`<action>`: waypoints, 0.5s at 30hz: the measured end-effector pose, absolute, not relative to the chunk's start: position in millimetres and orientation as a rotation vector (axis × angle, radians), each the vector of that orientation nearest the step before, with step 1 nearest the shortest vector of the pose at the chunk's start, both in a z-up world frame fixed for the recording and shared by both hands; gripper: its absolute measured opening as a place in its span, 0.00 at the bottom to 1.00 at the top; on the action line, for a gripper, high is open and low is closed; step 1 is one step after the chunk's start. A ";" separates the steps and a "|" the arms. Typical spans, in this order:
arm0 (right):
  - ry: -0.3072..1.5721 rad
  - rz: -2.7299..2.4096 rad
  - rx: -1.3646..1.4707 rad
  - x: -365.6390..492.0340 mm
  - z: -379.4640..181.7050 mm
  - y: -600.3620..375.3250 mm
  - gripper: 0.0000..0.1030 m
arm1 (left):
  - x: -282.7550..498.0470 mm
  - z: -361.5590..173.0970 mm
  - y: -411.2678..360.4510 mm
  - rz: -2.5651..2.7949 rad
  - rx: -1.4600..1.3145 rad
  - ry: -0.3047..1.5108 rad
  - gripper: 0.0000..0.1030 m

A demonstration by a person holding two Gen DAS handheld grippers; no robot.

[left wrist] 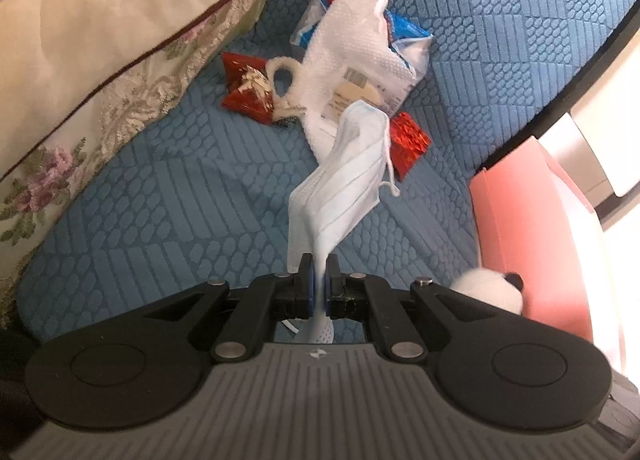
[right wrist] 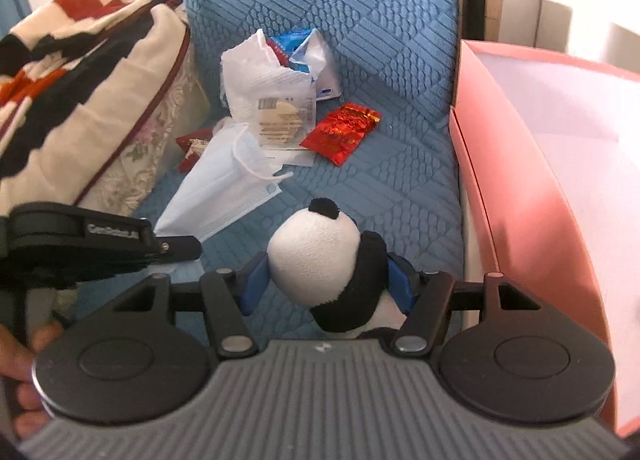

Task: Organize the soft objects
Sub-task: 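Carry both held items over the pink box and lower them inside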

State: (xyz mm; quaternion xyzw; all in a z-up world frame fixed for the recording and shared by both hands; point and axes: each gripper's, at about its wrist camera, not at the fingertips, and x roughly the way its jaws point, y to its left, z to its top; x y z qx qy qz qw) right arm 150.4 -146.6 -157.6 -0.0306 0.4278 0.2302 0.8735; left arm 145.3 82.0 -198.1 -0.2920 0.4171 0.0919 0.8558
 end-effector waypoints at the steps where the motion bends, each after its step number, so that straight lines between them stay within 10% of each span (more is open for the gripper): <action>1: 0.905 0.480 -0.048 148.9 -158.2 -148.0 0.63 | 144.9 -197.9 81.9 0.191 -0.611 0.873 0.06; 15: 0.935 0.426 0.033 126.9 -146.9 -175.3 0.63 | 127.2 -168.3 72.0 0.109 -0.619 0.843 0.06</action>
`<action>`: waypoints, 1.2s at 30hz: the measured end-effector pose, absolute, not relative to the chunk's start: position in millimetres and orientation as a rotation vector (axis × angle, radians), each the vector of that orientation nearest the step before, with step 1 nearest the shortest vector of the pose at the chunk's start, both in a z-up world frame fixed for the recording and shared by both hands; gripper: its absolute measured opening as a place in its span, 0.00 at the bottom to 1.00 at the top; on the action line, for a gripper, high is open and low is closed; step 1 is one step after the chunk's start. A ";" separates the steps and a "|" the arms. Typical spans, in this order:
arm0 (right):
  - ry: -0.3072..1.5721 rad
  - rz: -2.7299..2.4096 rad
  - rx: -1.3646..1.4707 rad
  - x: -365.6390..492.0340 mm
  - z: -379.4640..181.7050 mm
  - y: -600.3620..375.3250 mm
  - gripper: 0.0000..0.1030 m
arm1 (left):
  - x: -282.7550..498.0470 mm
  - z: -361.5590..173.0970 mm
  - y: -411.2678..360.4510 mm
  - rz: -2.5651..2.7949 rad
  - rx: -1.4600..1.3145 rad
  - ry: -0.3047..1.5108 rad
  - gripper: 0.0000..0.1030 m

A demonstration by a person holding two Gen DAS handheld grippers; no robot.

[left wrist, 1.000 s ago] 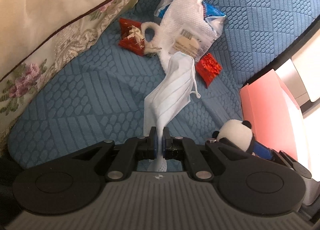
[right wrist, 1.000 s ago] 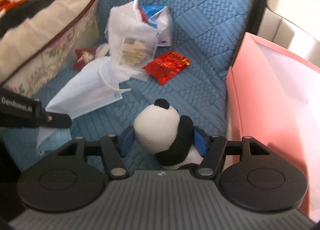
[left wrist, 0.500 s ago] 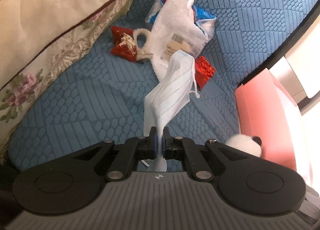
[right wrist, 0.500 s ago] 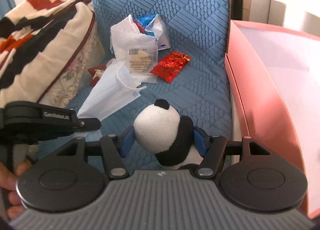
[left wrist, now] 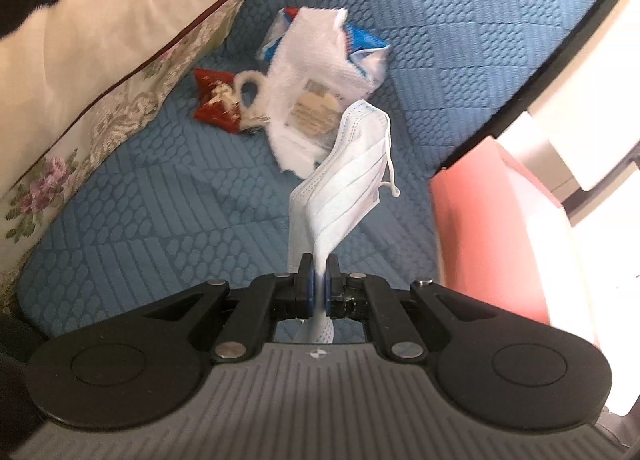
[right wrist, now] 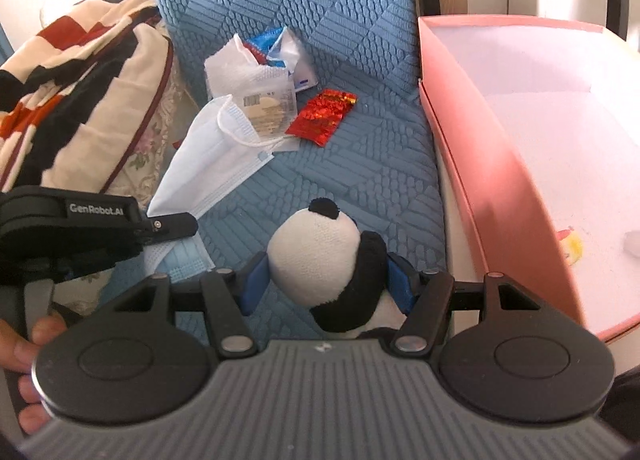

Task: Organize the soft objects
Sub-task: 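Carry both held items over the pink box and lower them inside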

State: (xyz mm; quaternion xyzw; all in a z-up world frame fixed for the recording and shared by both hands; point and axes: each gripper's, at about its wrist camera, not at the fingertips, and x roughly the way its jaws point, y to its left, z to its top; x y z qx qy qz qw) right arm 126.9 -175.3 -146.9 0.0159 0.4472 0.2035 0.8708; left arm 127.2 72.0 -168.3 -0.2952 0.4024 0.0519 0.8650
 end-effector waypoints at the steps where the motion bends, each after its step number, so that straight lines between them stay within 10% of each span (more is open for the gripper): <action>1: 0.933 0.428 0.034 126.8 -142.8 -176.8 0.63 | 126.0 -164.5 71.0 0.109 -0.623 0.839 0.06; 36: 0.749 0.389 0.093 149.1 1.5 -302.4 0.63 | 131.7 -28.2 -68.3 -0.041 -0.558 0.681 0.06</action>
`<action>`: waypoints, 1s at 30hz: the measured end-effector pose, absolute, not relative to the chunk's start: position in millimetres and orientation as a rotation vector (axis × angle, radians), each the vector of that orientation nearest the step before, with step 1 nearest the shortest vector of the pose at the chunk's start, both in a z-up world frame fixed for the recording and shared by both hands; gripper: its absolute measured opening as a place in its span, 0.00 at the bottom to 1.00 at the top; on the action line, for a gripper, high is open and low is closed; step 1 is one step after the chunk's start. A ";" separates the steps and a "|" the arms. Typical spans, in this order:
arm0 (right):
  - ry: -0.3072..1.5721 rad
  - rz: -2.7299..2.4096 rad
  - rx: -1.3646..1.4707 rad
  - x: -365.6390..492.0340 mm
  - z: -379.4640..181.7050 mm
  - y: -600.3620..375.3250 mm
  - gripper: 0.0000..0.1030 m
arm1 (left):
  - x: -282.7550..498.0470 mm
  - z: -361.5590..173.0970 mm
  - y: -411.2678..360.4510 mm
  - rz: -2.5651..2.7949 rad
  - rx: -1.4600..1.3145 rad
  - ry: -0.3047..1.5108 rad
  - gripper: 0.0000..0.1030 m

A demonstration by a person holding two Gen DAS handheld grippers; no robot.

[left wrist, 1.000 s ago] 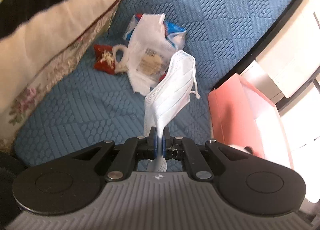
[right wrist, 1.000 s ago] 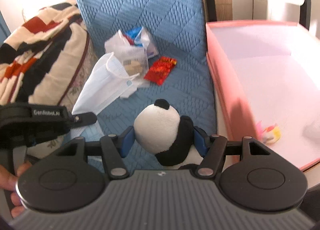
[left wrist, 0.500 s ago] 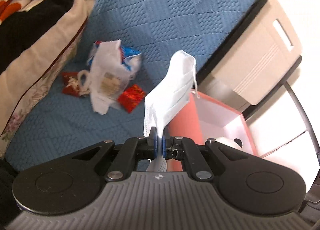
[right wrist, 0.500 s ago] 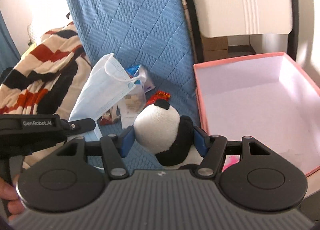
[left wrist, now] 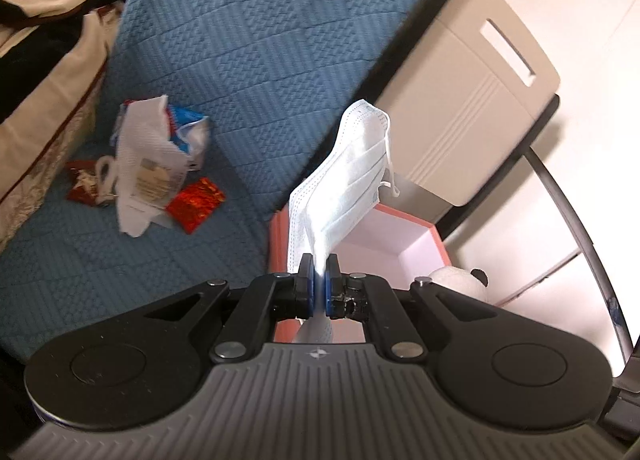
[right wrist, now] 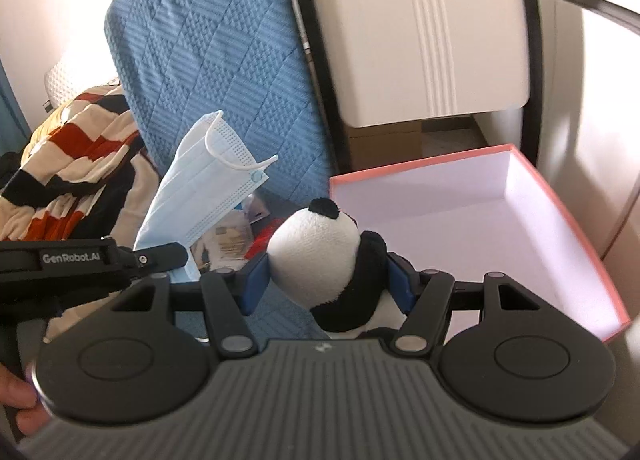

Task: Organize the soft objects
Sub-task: 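Carry both held items over the pink box and lower them inside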

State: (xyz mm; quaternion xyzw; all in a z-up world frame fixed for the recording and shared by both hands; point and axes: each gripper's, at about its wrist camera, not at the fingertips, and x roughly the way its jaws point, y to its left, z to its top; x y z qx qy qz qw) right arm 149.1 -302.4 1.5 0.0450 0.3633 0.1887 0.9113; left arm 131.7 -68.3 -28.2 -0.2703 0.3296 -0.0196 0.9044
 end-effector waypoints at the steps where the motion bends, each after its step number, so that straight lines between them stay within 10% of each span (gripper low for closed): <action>1: 0.747 0.382 0.093 149.1 2.0 -307.5 0.63 | 132.4 -27.9 -72.8 -0.046 -0.556 0.681 0.06; 30: 0.898 0.257 0.093 206.9 -83.0 -411.7 0.63 | 214.3 -107.2 -187.0 -0.103 -0.456 0.898 0.06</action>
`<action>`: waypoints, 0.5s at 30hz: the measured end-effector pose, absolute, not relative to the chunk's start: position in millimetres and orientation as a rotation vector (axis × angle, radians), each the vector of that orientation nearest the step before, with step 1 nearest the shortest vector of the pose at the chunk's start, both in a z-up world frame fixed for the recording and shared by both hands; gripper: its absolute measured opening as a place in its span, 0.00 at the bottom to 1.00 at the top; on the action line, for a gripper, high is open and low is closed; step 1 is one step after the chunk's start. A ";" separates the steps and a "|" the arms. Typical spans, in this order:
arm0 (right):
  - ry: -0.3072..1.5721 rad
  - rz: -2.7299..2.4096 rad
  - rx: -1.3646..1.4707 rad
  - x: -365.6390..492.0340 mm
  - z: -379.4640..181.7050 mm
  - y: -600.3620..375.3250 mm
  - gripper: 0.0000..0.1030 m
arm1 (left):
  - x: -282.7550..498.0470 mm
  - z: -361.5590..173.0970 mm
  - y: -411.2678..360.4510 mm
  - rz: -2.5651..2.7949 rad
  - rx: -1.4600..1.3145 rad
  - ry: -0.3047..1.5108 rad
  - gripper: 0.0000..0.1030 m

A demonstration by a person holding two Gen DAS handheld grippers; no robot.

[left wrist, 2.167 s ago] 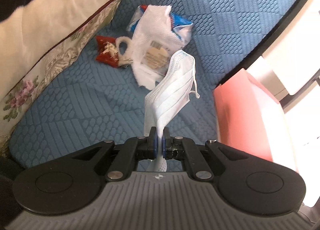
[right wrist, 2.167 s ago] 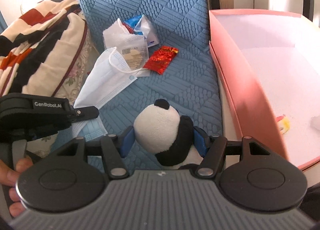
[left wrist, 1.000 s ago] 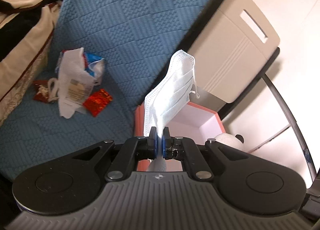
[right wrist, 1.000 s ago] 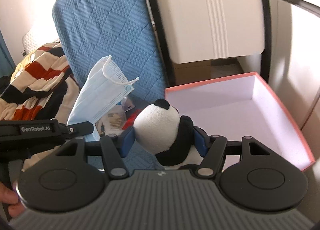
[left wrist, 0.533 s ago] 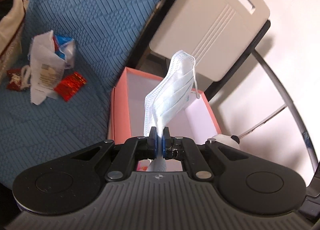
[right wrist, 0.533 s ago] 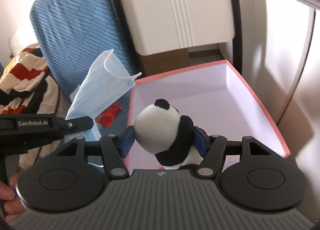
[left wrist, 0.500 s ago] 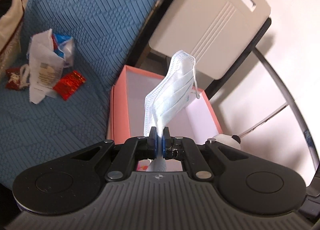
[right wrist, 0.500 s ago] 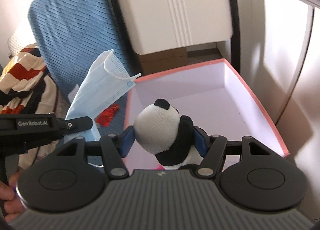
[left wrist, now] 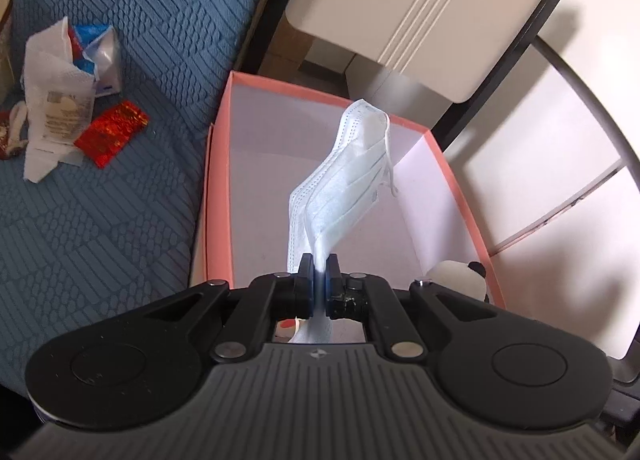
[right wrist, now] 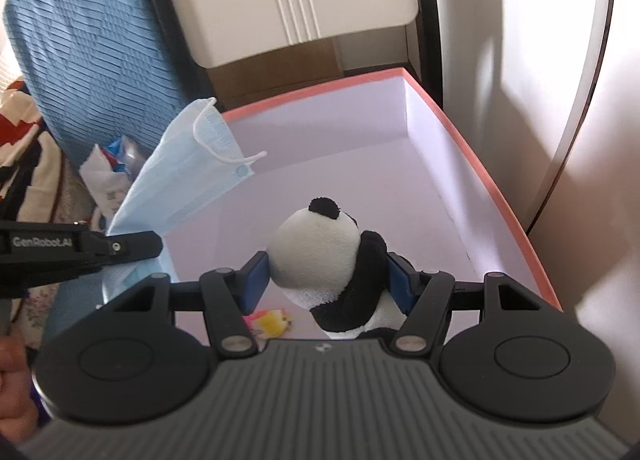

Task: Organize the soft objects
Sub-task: 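Carry both held items over the pink box and lower them inside, then open both tools to drop the panda plush and face mask in the box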

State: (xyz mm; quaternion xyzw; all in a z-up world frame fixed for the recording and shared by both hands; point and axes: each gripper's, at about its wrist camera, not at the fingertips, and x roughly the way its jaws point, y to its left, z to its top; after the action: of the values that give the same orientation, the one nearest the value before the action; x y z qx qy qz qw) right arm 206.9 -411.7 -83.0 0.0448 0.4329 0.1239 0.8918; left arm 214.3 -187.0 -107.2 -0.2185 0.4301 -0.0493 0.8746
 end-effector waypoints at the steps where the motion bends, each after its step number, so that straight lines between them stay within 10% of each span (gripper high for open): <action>1: 0.902 0.255 0.091 208.9 -86.3 -412.7 0.63 | 217.5 -110.6 -189.0 -0.100 -0.446 0.907 0.06; 15: 0.953 0.262 0.079 230.0 -112.8 -417.1 0.65 | 244.8 -131.8 -200.8 -0.108 -0.361 0.966 0.07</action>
State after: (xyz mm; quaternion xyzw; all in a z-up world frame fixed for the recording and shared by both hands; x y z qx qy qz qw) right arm 230.0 -417.1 -112.8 0.0379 0.4572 0.1259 0.8796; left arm 244.8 -200.8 -131.8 -0.1725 0.4616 -0.0516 0.8686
